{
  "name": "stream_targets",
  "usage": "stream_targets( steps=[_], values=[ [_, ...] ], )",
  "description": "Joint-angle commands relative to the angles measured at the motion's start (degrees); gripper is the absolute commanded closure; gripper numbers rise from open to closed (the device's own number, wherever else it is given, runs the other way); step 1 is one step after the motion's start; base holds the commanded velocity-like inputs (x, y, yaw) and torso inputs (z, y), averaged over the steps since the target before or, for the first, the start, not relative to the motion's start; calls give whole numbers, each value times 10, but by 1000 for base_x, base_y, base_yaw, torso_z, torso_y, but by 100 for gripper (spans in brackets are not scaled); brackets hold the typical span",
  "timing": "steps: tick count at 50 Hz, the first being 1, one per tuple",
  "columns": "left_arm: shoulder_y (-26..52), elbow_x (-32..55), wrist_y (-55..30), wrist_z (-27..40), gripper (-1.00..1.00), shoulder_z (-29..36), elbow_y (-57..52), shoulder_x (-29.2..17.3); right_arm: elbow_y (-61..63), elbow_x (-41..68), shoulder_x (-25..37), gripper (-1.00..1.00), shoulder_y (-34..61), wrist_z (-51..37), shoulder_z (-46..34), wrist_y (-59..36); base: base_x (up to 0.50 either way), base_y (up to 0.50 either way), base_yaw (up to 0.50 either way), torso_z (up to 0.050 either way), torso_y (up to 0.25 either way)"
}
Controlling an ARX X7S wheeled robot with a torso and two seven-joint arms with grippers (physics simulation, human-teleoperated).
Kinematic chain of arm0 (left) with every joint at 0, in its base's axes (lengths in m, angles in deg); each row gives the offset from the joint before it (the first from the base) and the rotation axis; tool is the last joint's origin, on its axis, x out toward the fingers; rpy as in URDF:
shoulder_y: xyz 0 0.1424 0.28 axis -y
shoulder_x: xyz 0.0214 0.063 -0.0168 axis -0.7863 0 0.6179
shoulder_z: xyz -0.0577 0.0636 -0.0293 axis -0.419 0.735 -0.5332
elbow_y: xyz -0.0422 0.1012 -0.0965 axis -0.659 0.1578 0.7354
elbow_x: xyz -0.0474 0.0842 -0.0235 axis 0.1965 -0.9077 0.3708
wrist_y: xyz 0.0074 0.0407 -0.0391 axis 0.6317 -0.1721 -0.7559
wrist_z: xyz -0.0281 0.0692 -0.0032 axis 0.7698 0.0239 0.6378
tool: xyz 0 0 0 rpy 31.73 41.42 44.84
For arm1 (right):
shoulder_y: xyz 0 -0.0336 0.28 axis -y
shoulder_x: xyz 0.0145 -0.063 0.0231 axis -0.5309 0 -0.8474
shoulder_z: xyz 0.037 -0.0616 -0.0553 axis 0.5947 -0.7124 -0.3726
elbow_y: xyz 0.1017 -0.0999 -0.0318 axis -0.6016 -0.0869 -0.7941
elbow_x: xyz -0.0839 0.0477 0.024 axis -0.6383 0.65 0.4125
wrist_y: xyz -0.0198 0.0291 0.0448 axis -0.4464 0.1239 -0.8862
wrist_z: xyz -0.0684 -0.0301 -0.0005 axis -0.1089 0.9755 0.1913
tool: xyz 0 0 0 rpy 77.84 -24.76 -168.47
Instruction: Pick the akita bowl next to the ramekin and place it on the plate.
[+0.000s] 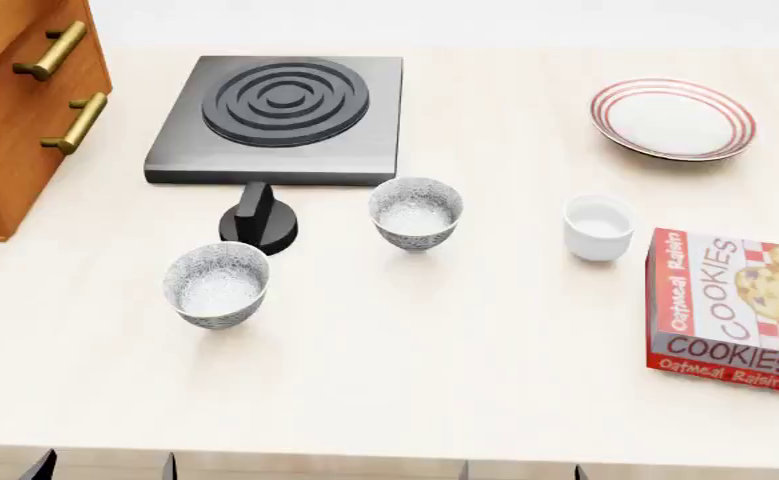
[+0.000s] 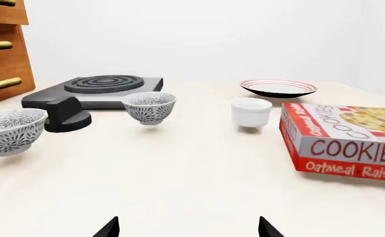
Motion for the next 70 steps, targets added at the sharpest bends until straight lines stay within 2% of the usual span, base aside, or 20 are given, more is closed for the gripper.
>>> stream_targets(
  steps=[1,21,24,29,35,38,40,41,43,45,47,50,57,58,61,63,65,70],
  values=[
    [0,11,6,14,-100,8,5,-8,3,9,10,-100,-1,-5,-14,-2,0,0,0,0,0],
    [2,30,18,50,-100,45,17,-36,1,39,36,-100,3,-34,-44,6,0,0,0,0,0],
    [-2,35,48,48,-100,48,15,-38,1,42,38,-100,4,-37,-47,7,0,0,0,0,0],
    [1,44,48,48,-100,52,22,-42,2,47,42,-100,4,-40,-51,6,0,0,0,0,0],
    [8,13,19,50,-100,76,-7,-61,15,44,50,-100,9,-43,-62,-19,0,0,0,0,0],
    [29,33,-11,62,-100,60,-53,-57,27,45,52,-100,14,-47,-64,-33,0,0,0,0,0],
    [56,10,-44,71,-100,69,-76,-62,54,28,50,-100,29,-67,-64,-34,0,0,0,0,0],
    [68,12,-60,71,-100,70,-88,-61,81,42,42,-100,37,-76,-56,-79,0,0,0,0,0],
    [106,15,-168,69,-100,74,-163,-62,131,42,41,-100,50,-80,-66,-122,0,0,0,0,0],
    [146,15,-238,53,-100,90,-194,-71,185,49,39,-100,68,-78,-79,-171,0,0,0,0,0],
    [170,18,-268,54,-100,88,-212,-70,224,57,34,-100,86,-84,-82,-216,0,0,0,0,0],
    [237,15,-361,37,-100,111,-252,-78,317,76,21,-100,148,-106,-86,-346,0,0,0,0,0],
    [390,1,-537,16,-100,145,-310,-91,415,142,7,-100,304,-164,-62,-551,0,0,0,0,0],
    [420,1,-558,13,-100,141,-316,-92,428,170,3,-100,351,-179,-46,-605,0,0,0,0,0],
    [465,14,-620,2,-100,125,-339,-86,426,204,4,-100,422,-201,-13,-652,0,0,0,0,0],
    [503,24,-694,-6,-100,100,-364,-80,416,229,12,-100,478,-219,23,-698,0,0,0,0,0],
    [524,38,-727,-13,-100,66,-380,-66,415,243,23,-100,503,-213,38,-714,0,0,0,0,0],
    [542,48,-810,-22,-100,31,-440,-69,422,267,54,-100,526,-203,78,-770,0,0,0,0,0]
  ],
)
